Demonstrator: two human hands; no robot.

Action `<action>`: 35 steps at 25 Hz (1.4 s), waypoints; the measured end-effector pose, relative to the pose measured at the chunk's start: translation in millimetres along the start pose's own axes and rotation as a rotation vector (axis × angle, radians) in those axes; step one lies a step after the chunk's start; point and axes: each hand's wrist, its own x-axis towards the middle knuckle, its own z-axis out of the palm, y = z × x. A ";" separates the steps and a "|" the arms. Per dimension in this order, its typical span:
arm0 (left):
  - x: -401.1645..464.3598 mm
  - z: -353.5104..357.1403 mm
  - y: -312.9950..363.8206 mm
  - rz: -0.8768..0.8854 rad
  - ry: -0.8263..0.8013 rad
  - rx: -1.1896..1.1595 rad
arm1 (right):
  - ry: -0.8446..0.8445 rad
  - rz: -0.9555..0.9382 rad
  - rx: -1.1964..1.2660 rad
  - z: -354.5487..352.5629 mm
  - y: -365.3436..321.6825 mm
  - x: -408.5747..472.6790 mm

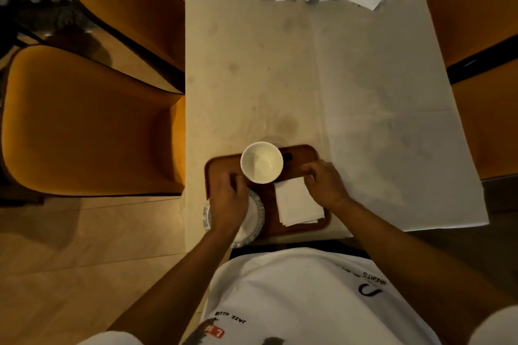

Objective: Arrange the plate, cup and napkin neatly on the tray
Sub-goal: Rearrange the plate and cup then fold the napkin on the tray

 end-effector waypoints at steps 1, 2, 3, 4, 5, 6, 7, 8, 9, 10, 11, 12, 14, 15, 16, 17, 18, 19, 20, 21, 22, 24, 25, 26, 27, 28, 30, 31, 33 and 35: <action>-10.7 7.4 0.1 0.098 -0.145 0.083 | -0.055 -0.045 -0.096 0.7 5.4 -3.2; -19.6 15.9 0.3 0.200 -0.306 0.191 | -0.103 -0.073 -0.181 0.8 8.5 -5.2; -25.3 24.9 0.1 0.290 -0.441 0.297 | -0.138 -0.089 -0.256 0.5 9.3 -6.1; -29.2 33.8 0.8 0.353 -0.540 0.377 | -0.164 -0.099 -0.320 0.6 8.8 -6.8; -31.5 42.1 2.2 0.388 -0.611 0.438 | -0.182 -0.101 -0.371 0.3 7.7 -7.6; -32.8 49.3 4.8 0.404 -0.663 0.485 | -0.201 -0.096 -0.413 -0.3 6.3 -7.1; -33.5 55.4 7.8 0.404 -0.691 0.524 | -0.223 -0.085 -0.448 -1.3 5.1 -6.7; -32.9 60.1 10.0 0.387 -0.702 0.546 | -0.248 -0.075 -0.473 -2.4 3.9 -5.7; -32.4 63.4 11.5 0.360 -0.701 0.552 | -0.273 -0.065 -0.478 -3.7 3.6 -4.8; -31.9 65.3 12.5 0.331 -0.693 0.541 | -0.292 -0.055 -0.458 -5.5 3.2 -4.0; -31.2 66.3 13.3 0.305 -0.682 0.521 | -0.304 -0.044 -0.409 -7.6 2.8 -3.4; -30.4 66.7 13.8 0.279 -0.669 0.494 | -0.310 -0.030 -0.333 -9.7 2.6 -3.6; -29.8 66.7 13.8 0.241 -0.635 0.429 | -0.307 0.007 -0.160 -15.1 3.6 -6.9; -30.1 66.1 12.8 0.239 -0.613 0.407 | -0.304 0.032 -0.081 -18.0 4.4 -9.2; -30.9 65.7 11.9 0.251 -0.593 0.397 | -0.304 0.066 -0.009 -20.8 5.7 -11.1; -32.3 65.2 10.4 0.269 -0.575 0.391 | -0.309 0.104 0.054 -23.4 7.3 -13.3; -34.1 64.9 9.0 0.286 -0.564 0.382 | -0.312 0.139 0.104 -25.4 9.1 -15.5; -36.1 65.0 8.2 0.300 -0.562 0.369 | -0.305 0.169 0.148 -27.2 10.7 -17.2; -37.6 64.9 7.1 0.306 -0.568 0.348 | -0.291 0.199 0.195 -28.2 12.1 -18.2; -38.8 65.3 6.4 0.300 -0.576 0.313 | -0.275 0.232 0.243 -29.0 13.5 -18.9; -39.4 65.6 6.2 0.283 -0.582 0.265 | -0.259 0.264 0.288 -29.7 14.8 -19.3; -39.6 66.2 5.9 0.229 -0.559 0.165 | -0.238 0.322 0.355 -30.1 18.1 -19.4; -39.2 65.9 5.4 0.194 -0.528 0.125 | -0.235 0.346 0.383 -29.4 20.0 -19.3; -38.9 65.8 5.3 0.152 -0.496 0.095 | -0.232 0.367 0.408 -28.0 22.2 -19.1; -38.4 65.7 5.5 0.112 -0.468 0.075 | -0.226 0.384 0.428 -26.5 24.1 -19.4; -38.2 65.9 5.8 0.080 -0.445 0.066 | -0.215 0.393 0.437 -24.6 25.2 -19.8; -38.0 67.1 5.6 0.044 -0.407 0.065 | -0.179 0.369 0.396 -20.2 27.0 -21.7; -37.9 67.8 5.4 0.035 -0.399 0.072 | -0.159 0.349 0.346 -17.4 28.0 -23.4; -38.0 69.0 4.4 0.045 -0.424 0.103 | -0.119 0.322 0.259 -12.1 30.5 -26.1; -39.1 70.8 5.1 0.057 -0.451 0.137 | -0.129 0.297 0.215 -9.8 33.3 -28.1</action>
